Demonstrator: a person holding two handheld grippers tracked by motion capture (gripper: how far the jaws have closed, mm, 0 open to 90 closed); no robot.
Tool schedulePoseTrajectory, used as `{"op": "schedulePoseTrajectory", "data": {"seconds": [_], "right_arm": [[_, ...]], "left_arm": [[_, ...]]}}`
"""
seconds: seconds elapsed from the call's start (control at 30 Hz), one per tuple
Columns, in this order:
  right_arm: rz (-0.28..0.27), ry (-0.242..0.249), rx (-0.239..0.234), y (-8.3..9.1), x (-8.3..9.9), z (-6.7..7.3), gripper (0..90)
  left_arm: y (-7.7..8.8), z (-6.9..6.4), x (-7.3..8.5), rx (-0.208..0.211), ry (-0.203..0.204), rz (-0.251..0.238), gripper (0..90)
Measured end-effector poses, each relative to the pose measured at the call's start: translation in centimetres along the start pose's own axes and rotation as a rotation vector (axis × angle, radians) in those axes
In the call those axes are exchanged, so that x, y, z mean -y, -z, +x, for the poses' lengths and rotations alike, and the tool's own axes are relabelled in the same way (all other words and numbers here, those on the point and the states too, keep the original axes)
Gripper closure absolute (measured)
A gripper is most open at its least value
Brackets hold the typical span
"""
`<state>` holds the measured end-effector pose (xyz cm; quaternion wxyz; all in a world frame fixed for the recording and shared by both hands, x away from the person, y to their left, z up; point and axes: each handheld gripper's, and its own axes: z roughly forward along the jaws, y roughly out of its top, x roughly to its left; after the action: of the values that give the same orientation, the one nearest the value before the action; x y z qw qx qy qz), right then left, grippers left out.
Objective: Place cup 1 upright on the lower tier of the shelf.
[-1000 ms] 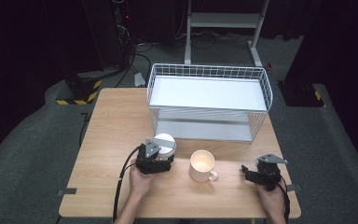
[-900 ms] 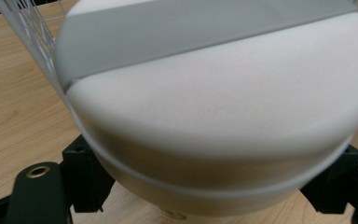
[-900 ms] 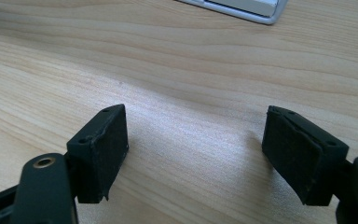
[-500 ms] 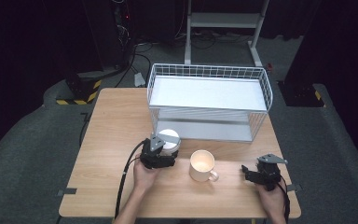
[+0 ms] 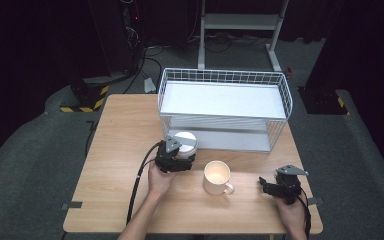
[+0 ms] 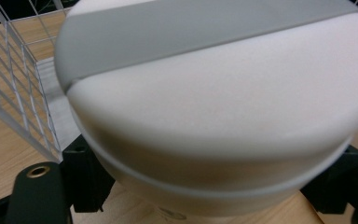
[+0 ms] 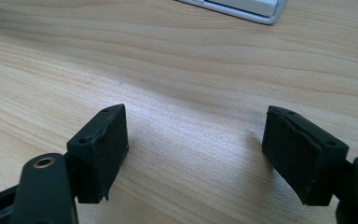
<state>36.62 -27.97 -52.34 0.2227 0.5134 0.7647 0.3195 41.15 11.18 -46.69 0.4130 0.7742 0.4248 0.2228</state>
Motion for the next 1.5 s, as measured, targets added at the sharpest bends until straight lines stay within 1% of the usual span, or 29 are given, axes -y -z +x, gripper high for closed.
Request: {"op": "schedulePoseTrajectory", "data": {"seconds": [0.13, 0.17, 0.2, 0.27, 0.3, 0.43, 0.47, 0.5, 0.6, 0.67, 0.7, 0.77, 0.8, 0.87, 0.93, 0.97, 1.0, 1.03, 1.13, 1.3, 1.43, 1.5], "right_arm": [[0.000, -0.002, 0.000, 0.0, 0.0, 0.0, 22.7], [0.000, -0.002, 0.000, 0.0, 0.0, 0.0, 22.7], [0.000, -0.001, 0.000, 0.0, 0.0, 0.0, 22.7], [0.000, -0.001, 0.000, 0.0, 0.0, 0.0, 22.7], [0.000, -0.001, 0.000, 0.0, 0.0, 0.0, 22.6], [0.000, -0.001, 0.000, 0.0, 0.0, 0.0, 22.6], [0.000, -0.001, 0.000, 0.0, 0.0, 0.0, 22.6], [0.000, -0.001, 0.000, 0.0, 0.0, 0.0, 22.6], [0.000, -0.001, 0.000, 0.0, 0.0, 0.0, 22.6], [0.000, -0.001, 0.000, 0.0, 0.0, 0.0, 22.6], [0.000, -0.001, 0.000, 0.0, 0.0, 0.0, 22.6], [0.000, -0.001, 0.001, 0.0, 0.0, 0.0, 22.6], [0.000, -0.001, 0.001, 0.0, 0.0, 0.0, 22.6], [0.000, -0.001, 0.000, 0.0, 0.0, 0.0, 22.6], [0.000, -0.001, 0.000, 0.0, 0.0, 0.0, 22.6], [0.000, -0.001, 0.001, 0.0, 0.0, 0.0, 22.6], [0.000, -0.001, 0.001, 0.0, 0.0, 0.0, 22.6], [0.000, -0.001, 0.000, 0.0, 0.0, 0.0, 22.6], [0.000, -0.001, 0.000, 0.0, 0.0, 0.0, 22.6], [0.000, -0.001, 0.001, 0.0, 0.0, 0.0, 22.6], [0.000, -0.001, 0.001, 0.0, 0.0, 0.0, 22.6], [0.000, -0.001, 0.000, 0.0, 0.0, 0.0, 22.6]], "left_arm": [[-0.7, 0.1, -0.8, -0.004, 0.009, -0.012, 19.0], [-0.8, 0.1, -1.0, -0.005, 0.011, -0.008, 18.9], [-1.0, 0.2, -1.2, -0.011, 0.003, -0.005, 19.0], [-1.1, 0.1, -1.3, -0.013, 0.002, -0.004, 19.0], [-1.3, 0.1, -1.7, -0.014, -0.004, -0.003, 18.9], [-1.9, 0.2, -2.2, -0.021, -0.004, -0.008, 19.0], [-2.1, 0.1, -2.2, -0.020, 0.007, -0.007, 19.0], [-2.3, 0.2, -2.3, -0.021, 0.009, -0.004, 19.0], [-2.7, 0.2, -2.3, -0.028, 0.009, -0.002, 19.0], [-3.1, 0.1, -2.5, -0.039, 0.001, 0.007, 19.0], [-3.3, 0.1, -2.6, -0.041, 0.002, 0.003, 19.0], [-3.6, 0.4, -2.5, -0.043, 0.030, -0.001, 19.0], [-3.6, 0.4, -2.5, -0.043, 0.030, -0.001, 19.0], [-3.8, 0.8, -2.5, -0.058, 0.045, 0.001, 19.0], [-3.9, 1.0, -2.5, -0.062, 0.042, 0.006, 19.0], [-4.0, 1.0, -2.4, -0.066, 0.053, 0.008, 19.0], [-4.1, 1.1, -2.4, -0.069, 0.053, 0.009, 19.0], [-4.2, 1.1, -2.3, -0.078, 0.042, 0.013, 19.0], [-4.4, 1.2, -2.3, -0.080, 0.035, 0.020, 19.0], [-4.8, 1.3, -2.3, -0.078, 0.047, 0.015, 19.0], [-5.1, 1.2, -2.6, -0.082, 0.035, 0.025, 19.0], [-5.2, 1.1, -2.6, -0.082, 0.039, 0.022, 18.9]]}}
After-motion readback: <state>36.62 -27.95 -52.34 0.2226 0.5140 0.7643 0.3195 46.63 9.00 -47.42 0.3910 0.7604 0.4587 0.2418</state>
